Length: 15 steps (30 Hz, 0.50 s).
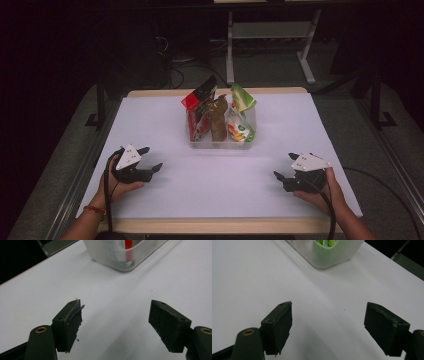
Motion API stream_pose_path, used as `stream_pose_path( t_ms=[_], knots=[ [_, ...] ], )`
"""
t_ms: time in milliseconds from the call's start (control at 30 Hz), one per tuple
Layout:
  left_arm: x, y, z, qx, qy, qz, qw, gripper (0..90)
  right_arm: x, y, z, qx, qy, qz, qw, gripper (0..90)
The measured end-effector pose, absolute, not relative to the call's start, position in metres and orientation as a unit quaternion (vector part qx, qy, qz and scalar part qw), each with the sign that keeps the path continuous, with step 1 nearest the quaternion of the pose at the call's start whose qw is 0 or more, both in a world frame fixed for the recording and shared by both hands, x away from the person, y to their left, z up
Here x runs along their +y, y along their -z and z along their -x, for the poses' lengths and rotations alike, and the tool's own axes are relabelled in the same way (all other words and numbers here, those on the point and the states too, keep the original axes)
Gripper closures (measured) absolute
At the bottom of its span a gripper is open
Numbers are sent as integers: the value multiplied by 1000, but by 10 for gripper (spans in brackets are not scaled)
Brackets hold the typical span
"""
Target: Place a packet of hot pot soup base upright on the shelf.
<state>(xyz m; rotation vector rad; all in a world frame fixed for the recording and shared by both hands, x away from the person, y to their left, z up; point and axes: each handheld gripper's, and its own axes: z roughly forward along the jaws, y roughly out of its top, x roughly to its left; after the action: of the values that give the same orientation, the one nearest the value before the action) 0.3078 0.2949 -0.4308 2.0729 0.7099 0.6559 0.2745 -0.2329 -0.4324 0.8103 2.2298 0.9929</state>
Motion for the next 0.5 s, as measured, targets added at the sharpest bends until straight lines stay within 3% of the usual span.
stream_pose_path(
  t_ms=[500],
  knots=[
    [323,435,-285,300,-270,-802,441,255,-258,434,-259,813,-392,-313,297,222]
  ],
)
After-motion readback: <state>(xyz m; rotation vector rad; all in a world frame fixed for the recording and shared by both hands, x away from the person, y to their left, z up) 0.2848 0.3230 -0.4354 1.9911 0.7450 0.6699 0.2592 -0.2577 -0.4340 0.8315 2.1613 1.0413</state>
